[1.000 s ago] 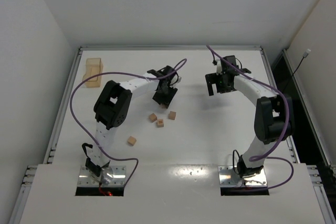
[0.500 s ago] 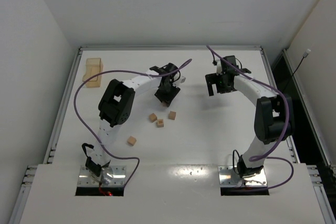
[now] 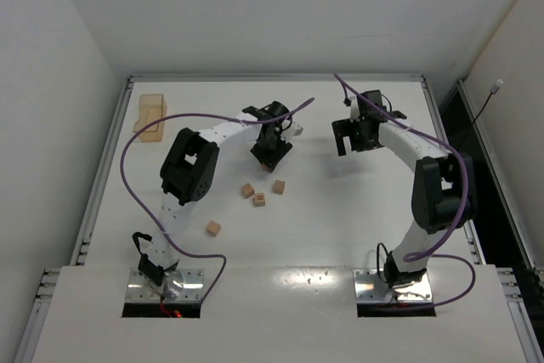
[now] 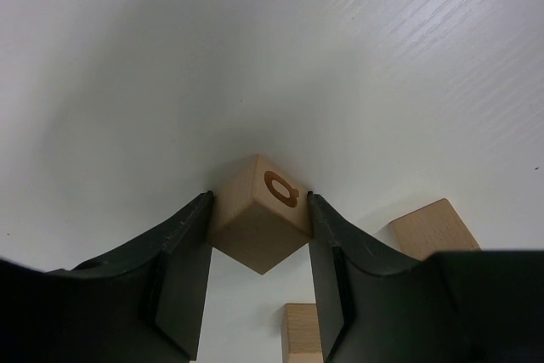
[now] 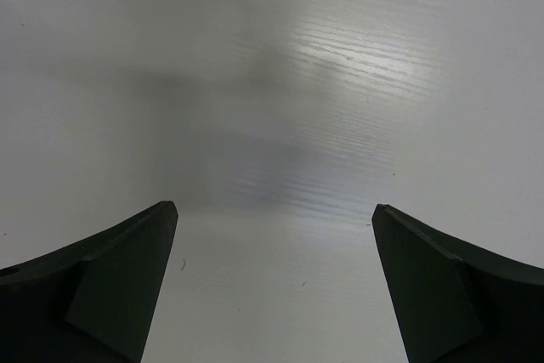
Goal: Build the wood block tower
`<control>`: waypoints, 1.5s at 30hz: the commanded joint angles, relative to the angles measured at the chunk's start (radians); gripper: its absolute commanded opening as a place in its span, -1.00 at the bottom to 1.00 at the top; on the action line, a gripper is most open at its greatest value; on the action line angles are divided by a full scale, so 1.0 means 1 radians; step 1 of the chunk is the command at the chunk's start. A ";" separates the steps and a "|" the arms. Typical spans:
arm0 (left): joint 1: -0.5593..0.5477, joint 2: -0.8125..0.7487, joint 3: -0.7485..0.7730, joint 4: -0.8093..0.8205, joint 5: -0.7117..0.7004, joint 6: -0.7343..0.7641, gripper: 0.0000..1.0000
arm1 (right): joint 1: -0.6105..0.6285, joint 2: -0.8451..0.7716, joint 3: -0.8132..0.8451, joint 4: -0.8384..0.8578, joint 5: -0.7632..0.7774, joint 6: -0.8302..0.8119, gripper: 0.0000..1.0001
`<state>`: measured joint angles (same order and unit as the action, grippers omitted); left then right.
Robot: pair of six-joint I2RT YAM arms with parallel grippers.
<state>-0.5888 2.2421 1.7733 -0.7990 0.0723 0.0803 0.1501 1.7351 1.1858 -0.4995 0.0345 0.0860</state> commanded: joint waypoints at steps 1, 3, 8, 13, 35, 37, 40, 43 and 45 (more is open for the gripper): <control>0.014 0.044 -0.028 -0.008 -0.011 0.029 -0.60 | 0.003 0.003 0.017 0.016 -0.013 -0.005 0.94; 0.014 0.044 -0.028 -0.008 -0.022 0.029 -0.41 | 0.003 0.003 0.017 0.016 -0.022 -0.005 0.94; 0.014 0.044 -0.048 0.001 -0.022 0.019 -0.02 | 0.003 0.003 0.017 0.016 -0.022 -0.005 0.94; 0.023 0.044 -0.058 0.010 -0.022 0.019 0.25 | 0.003 0.003 0.017 0.016 -0.022 -0.005 0.94; 0.023 -0.082 0.050 0.021 0.017 -0.045 1.00 | 0.003 0.003 0.017 0.016 -0.031 -0.005 0.94; 0.023 -0.110 0.112 0.012 0.005 -0.069 1.00 | 0.003 0.003 0.017 0.016 -0.031 -0.005 0.94; 0.023 -0.110 0.271 -0.084 0.004 -0.121 1.00 | 0.003 -0.017 0.008 0.016 -0.010 -0.005 0.94; 0.023 -0.122 0.415 -0.111 -0.071 -0.137 1.00 | 0.003 -0.028 -0.002 0.027 -0.010 -0.005 0.94; 0.023 -0.182 0.416 -0.082 -0.150 -0.178 1.00 | 0.003 -0.040 -0.011 0.027 -0.059 -0.005 0.94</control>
<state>-0.5758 2.1971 2.1262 -0.8654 0.0204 -0.0311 0.1501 1.7348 1.1854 -0.4995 0.0151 0.0856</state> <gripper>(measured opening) 0.996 0.970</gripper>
